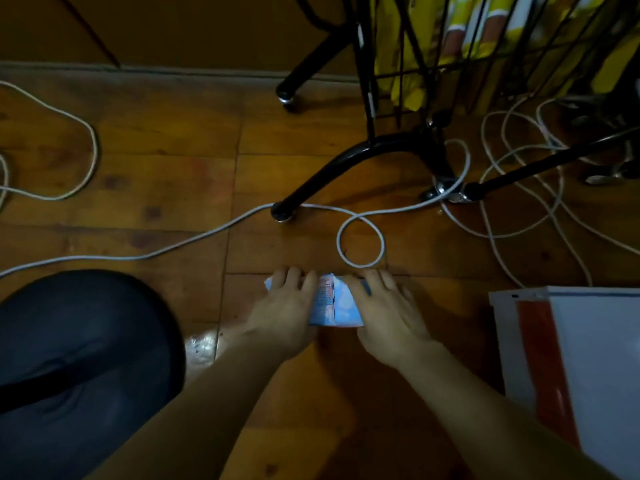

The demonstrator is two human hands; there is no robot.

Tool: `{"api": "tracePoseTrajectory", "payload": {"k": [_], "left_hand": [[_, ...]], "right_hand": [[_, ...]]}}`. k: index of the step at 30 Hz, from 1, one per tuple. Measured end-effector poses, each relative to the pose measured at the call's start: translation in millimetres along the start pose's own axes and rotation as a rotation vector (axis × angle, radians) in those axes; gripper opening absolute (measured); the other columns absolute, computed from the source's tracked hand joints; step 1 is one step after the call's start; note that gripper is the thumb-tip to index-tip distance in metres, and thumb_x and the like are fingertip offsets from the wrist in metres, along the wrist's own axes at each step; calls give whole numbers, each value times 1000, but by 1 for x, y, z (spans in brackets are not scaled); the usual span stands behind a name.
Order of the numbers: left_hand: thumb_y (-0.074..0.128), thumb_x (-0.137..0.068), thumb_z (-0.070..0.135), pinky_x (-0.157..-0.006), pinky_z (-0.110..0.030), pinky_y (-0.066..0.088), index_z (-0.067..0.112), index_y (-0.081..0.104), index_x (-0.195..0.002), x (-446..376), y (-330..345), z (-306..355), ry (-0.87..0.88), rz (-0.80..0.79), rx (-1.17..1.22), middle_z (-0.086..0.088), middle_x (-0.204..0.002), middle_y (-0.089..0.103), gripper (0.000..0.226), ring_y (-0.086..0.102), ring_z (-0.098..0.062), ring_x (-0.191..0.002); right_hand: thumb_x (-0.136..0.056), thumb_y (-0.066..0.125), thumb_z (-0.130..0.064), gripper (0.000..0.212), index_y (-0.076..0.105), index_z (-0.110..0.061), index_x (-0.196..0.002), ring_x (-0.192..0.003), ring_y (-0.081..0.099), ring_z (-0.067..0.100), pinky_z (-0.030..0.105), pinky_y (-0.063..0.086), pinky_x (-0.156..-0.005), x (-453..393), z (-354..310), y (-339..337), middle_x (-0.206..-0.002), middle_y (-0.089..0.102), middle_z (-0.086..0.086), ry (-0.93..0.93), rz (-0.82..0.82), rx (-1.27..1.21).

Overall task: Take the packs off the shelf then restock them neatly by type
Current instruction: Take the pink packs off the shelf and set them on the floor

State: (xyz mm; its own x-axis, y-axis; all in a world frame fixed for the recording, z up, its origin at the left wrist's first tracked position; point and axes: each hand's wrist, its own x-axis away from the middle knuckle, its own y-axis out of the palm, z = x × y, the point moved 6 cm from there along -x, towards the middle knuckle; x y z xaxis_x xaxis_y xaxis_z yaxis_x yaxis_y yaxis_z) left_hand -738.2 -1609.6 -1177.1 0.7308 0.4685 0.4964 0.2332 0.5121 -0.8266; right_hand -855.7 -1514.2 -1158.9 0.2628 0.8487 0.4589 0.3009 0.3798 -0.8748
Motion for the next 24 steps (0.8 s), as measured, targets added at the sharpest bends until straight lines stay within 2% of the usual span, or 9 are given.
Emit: {"api": "tracePoseTrajectory", "payload": {"k": [5, 10, 13, 16, 20, 24], "left_hand": [[65, -85, 52, -105, -52, 38, 23, 21, -152, -31, 19, -9, 12, 31, -63, -3, -148, 30, 85, 25, -29, -136], [64, -85, 56, -101, -51, 41, 23, 13, -154, -37, 29, -12, -30, 13, -85, -5, -155, 23, 92, 19, -30, -142], [65, -82, 64, -107, -58, 33, 25, 0, -156, -23, 16, -10, -67, -53, -124, -6, -162, 5, 106, 6, -32, -149], [63, -85, 63, -113, -59, 27, 25, -1, -157, 5, -30, 3, -73, -74, -133, -6, -163, 3, 104, 5, -32, -150], [50, -92, 60, -107, -49, 35, 25, 15, -154, 60, -128, 35, -16, 48, -121, -2, -157, 22, 79, 21, -27, -142], [43, -99, 49, -105, -44, 37, 23, 26, -152, 126, -249, 80, 21, 127, -60, 0, -151, 33, 61, 26, -26, -140]], "right_hand": [[-74, 78, -22, 83, 38, -24, -147, -134, 39, 32, 47, 39, -104, -28, 15, 22, -140, 43, 6, 39, 47, -23], [-84, 70, -35, 87, 20, -25, -155, -145, 22, 31, 50, 27, -115, -35, 20, 33, -152, 29, 5, 6, 9, -14], [-81, 71, -51, 101, 10, -27, -158, -149, 14, 30, 52, 21, -118, -24, 22, 17, -159, 19, 4, 23, -38, -28], [-86, 61, -60, 92, 15, -25, -157, -148, 17, 29, 49, 21, -118, 0, 17, -35, -158, 23, 6, 38, 1, -44], [-93, 52, -57, 80, 17, -23, -156, -147, 17, 25, 45, 17, -120, 49, 1, -137, -158, 22, 3, 42, 29, -60], [-94, 50, -54, 74, 22, -23, -155, -147, 20, 24, 43, 21, -118, 107, -22, -261, -156, 28, 1, 26, 100, -79]]}}
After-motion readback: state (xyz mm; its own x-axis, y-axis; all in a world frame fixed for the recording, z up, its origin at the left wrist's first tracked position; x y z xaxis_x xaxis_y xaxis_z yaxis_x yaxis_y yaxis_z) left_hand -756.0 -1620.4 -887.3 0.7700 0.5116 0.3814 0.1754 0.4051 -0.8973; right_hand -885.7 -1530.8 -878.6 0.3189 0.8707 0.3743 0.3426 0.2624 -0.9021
